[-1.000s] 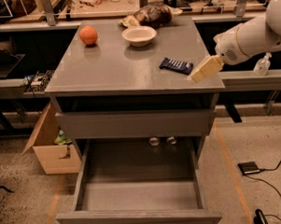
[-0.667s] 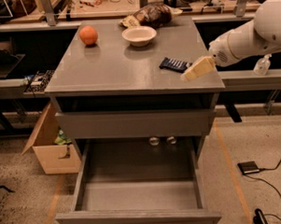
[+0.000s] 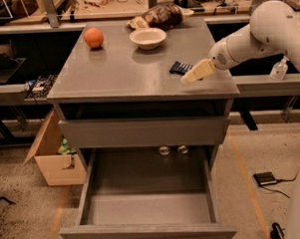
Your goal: Place rxbar blueberry into middle drawer
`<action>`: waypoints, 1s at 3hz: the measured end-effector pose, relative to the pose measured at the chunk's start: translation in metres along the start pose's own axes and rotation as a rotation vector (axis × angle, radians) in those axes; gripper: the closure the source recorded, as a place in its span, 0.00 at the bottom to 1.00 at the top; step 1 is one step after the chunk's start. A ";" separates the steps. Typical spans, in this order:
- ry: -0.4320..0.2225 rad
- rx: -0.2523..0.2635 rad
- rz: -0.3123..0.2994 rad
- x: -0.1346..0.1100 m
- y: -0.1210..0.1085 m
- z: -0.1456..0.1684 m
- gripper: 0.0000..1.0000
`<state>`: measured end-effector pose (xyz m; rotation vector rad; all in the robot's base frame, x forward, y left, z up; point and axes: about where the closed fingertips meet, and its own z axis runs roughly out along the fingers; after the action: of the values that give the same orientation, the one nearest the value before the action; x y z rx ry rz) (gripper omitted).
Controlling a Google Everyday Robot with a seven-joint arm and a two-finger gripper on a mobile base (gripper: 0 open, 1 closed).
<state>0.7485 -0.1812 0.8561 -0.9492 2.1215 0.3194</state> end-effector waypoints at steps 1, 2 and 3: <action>0.012 -0.025 0.008 -0.006 0.003 0.020 0.00; 0.022 -0.046 0.019 -0.010 0.006 0.036 0.18; 0.040 -0.055 0.023 -0.012 0.008 0.044 0.41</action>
Offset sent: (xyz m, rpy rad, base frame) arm 0.0293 0.0358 -0.0207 0.0203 0.0666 0.0207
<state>0.7720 -0.1475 0.8348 -0.9713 2.1707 0.3754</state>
